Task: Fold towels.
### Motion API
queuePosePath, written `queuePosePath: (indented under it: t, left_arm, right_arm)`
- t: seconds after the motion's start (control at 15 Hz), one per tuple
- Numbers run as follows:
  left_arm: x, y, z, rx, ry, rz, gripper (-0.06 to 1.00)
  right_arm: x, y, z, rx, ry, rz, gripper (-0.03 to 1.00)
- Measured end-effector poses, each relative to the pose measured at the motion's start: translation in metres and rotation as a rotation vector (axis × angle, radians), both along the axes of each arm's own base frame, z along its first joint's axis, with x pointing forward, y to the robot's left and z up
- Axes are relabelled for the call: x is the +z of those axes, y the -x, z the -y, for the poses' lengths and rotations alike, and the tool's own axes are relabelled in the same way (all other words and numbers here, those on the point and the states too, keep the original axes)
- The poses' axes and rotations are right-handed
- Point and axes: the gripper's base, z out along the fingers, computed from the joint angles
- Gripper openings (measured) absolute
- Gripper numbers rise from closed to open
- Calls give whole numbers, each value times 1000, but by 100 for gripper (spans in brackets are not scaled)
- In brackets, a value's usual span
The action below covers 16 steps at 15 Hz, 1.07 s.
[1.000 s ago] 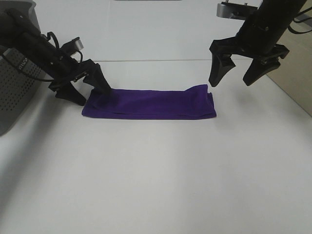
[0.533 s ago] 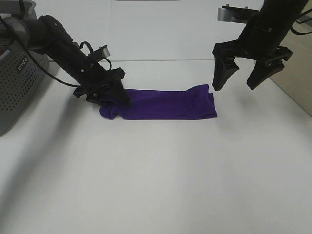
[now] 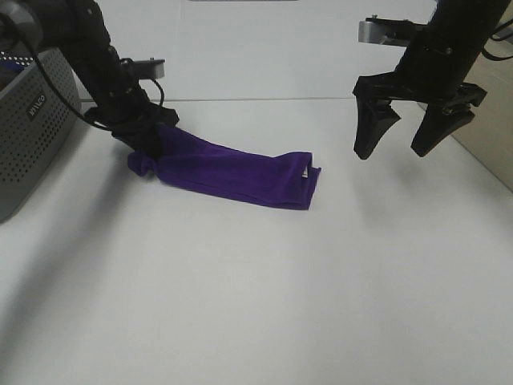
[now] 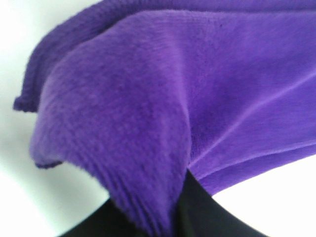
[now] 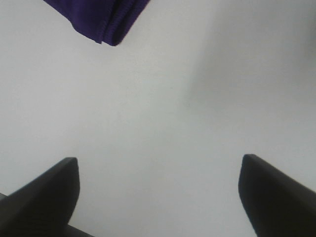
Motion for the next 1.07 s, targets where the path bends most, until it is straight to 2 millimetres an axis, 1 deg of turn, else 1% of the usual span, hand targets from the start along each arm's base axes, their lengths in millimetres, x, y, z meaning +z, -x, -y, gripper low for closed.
queuePosePath:
  t: [0.13, 0.2, 0.27, 0.33, 0.4, 0.6, 0.73, 0.87, 0.93, 1.0, 1.07]
  left_arm:
    - [37, 1, 3, -5, 18, 73, 6]
    - [52, 5, 12, -27, 32, 102, 6]
    - [60, 9, 24, -53, 51, 114, 6]
    - [60, 17, 49, -109, 65, 114, 6]
    - [55, 23, 69, -157, 71, 104, 6]
    - [32, 37, 115, -238, 76, 91, 6]
    - [24, 43, 134, -267, 80, 104, 6]
    - [23, 45, 145, -267, 92, 138, 8]
    - [24, 46, 152, -262, 115, 158, 16]
    - [26, 47, 159, -252, 152, 167, 30]
    - [27, 50, 165, -250, 182, 160, 47]
  right_arm:
    - [0, 1, 0, 2, 1, -6, 85]
    - [0, 1, 0, 2, 1, -7, 85]
    - [0, 1, 0, 2, 1, -7, 85]
    - [2, 1, 0, 2, 0, -4, 85]
    - [5, 2, 1, 2, -1, 6, 85]
    - [26, 8, 2, 2, -14, 58, 85]
    - [37, 12, 3, 2, -21, 86, 85]
    - [42, 14, 3, 2, -23, 99, 85]
    - [45, 15, 4, 2, -25, 106, 85]
    - [49, 17, 4, 2, -30, 113, 85]
    - [53, 18, 4, 1, -36, 123, 85]
